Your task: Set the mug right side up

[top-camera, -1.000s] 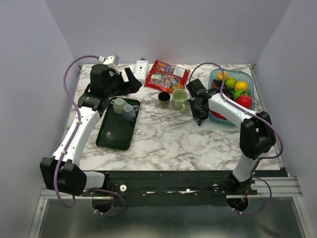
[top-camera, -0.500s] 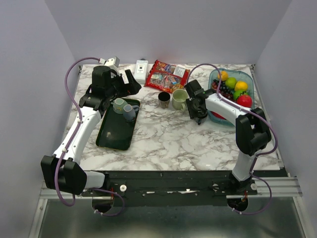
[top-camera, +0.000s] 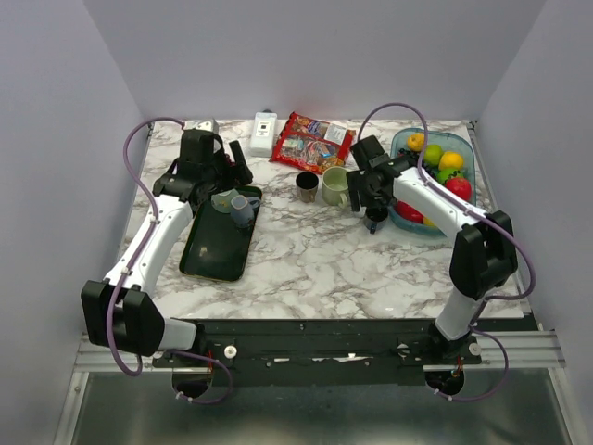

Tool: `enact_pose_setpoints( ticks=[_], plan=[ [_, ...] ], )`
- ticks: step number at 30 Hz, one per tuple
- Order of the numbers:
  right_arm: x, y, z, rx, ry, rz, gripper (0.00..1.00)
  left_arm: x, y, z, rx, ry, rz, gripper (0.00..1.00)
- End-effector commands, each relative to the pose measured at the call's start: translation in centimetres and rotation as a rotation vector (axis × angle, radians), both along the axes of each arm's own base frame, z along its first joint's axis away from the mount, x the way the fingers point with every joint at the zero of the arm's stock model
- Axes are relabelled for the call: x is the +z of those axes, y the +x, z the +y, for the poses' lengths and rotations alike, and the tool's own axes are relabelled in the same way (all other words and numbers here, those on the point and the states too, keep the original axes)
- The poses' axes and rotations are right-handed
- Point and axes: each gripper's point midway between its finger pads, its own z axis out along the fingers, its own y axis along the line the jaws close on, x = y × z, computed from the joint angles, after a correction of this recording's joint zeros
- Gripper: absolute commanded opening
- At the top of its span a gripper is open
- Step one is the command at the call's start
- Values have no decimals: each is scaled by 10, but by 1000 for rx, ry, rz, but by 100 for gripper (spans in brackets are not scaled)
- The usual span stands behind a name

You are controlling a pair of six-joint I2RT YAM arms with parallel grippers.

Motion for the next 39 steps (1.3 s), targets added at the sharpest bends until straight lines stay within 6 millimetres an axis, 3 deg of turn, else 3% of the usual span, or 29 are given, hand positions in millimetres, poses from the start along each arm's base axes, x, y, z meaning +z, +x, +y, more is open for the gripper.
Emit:
enact_pose_setpoints(
  ticks=[1,5,10,13,19,27,39],
  plan=[
    [51,5,-10,-70,-9,-117,79,-35,-11,34,192,94,146,99],
    [75,11,-12,-100,4,-181,82,-55,-14,48,289,120,215,99],
    [101,17,-7,-98,61,-247,88,-67,1,63,356,149,227,99],
    [107,16,-4,-92,79,-254,95,-75,10,79,420,171,242,99],
    [110,14,-3,-90,97,-262,96,-95,43,114,544,237,251,99],
    [112,10,-5,-95,102,-264,96,-126,75,126,559,237,302,99],
    [103,6,-6,-97,96,-245,95,-157,74,144,538,285,360,84]
  ],
)
